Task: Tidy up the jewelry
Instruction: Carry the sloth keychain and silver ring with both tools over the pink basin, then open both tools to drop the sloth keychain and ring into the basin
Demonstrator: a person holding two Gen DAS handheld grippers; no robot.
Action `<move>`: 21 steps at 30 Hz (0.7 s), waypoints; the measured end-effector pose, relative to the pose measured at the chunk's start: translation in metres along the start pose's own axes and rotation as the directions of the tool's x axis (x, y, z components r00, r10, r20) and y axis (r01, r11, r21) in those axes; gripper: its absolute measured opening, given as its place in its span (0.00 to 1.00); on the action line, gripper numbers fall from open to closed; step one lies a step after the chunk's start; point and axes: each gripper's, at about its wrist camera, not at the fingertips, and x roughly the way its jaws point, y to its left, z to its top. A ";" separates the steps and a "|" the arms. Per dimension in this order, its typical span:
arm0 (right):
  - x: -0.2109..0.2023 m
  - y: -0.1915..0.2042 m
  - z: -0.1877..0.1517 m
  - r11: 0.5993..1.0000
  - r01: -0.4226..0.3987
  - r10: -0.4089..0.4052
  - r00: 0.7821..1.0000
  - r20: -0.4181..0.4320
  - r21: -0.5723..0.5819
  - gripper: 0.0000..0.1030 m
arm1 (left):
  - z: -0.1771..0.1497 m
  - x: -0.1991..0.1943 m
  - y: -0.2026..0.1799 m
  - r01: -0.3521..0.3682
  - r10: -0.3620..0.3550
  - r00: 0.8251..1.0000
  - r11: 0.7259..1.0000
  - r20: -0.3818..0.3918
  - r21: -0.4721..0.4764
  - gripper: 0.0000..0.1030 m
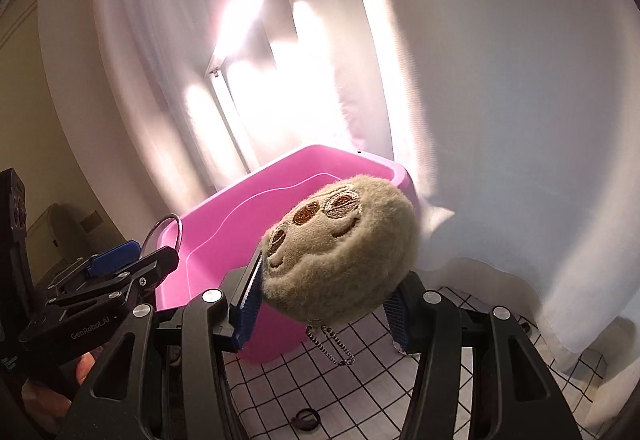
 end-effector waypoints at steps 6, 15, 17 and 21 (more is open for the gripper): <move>0.054 0.027 0.031 0.999 -0.038 0.038 0.999 -0.018 -0.007 0.49 | 0.023 0.035 0.041 -0.014 0.013 0.999 0.999 -0.030 -0.032 0.67; 0.137 0.052 0.063 0.998 -0.050 0.047 0.992 -0.113 -0.025 0.49 | 0.038 0.090 0.079 -0.020 0.013 0.993 0.998 -0.119 -0.051 0.67; 0.154 0.055 0.068 0.999 -0.044 0.040 0.988 -0.146 -0.025 0.49 | 0.039 0.100 0.085 -0.015 0.006 0.989 0.998 -0.146 -0.057 0.67; 0.181 0.057 0.075 0.999 -0.033 0.025 0.978 -0.209 -0.033 0.49 | 0.038 0.121 0.096 -0.013 -0.001 0.980 0.997 -0.201 -0.071 0.67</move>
